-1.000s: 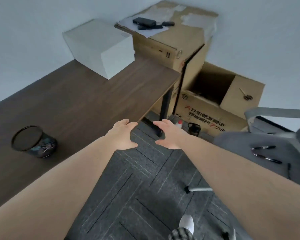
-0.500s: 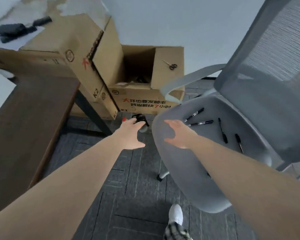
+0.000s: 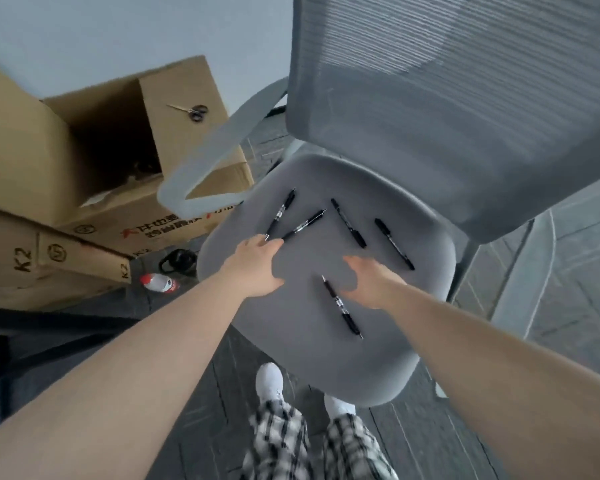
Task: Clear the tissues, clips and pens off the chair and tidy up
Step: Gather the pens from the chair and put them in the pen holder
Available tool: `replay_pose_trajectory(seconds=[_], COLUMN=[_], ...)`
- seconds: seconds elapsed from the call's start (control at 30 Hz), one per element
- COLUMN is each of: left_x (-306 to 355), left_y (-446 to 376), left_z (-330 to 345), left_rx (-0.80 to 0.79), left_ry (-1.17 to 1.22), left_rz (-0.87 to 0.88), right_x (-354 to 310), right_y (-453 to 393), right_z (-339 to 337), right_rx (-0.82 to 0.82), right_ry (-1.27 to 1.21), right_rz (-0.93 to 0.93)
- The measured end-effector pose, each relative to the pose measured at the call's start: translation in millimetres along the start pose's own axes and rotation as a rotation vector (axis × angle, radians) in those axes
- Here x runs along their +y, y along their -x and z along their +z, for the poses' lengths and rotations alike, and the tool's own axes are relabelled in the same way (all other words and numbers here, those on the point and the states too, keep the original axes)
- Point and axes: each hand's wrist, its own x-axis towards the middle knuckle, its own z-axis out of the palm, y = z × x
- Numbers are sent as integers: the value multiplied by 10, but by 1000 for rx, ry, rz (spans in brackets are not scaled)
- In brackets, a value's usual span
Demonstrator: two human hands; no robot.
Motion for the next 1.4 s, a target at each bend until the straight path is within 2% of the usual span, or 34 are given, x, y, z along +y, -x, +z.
replay_pose_trajectory(seconds=[0.13, 0.3, 0.47, 0.67, 0.87, 1.07, 1.17, 1.27, 1.4], left_x=[69, 94, 117, 205, 204, 170, 142, 130, 184], left_y=[-450, -833, -1196, -1435, -1610, -1661, -1733, -1784, -1783], left_z=[67, 175, 237, 293, 333, 315, 290, 278, 357], left_rx=[-11, 80, 179, 174, 218, 405, 360, 261, 268], left_ry=[-67, -106, -115, -58, -111, -167, -118, -22, 5], left_rz=[51, 68, 85, 21, -34, -8, -72, -160, -59], right_x=[126, 100, -4, -34, 82, 301, 351, 355, 321], right_y=[-135, -299, -433, -575, -623, -712, -808, -946, -1083], right_z=[210, 474, 578, 568, 429, 163, 72, 74, 100], right_rx=[-15, -39, -8, -4, 195, 477, 573, 568, 478], right_ry=[-58, -65, -59, -75, -258, -306, -266, -222, -269], right_rz=[126, 226, 251, 283, 274, 267, 309, 364, 425])
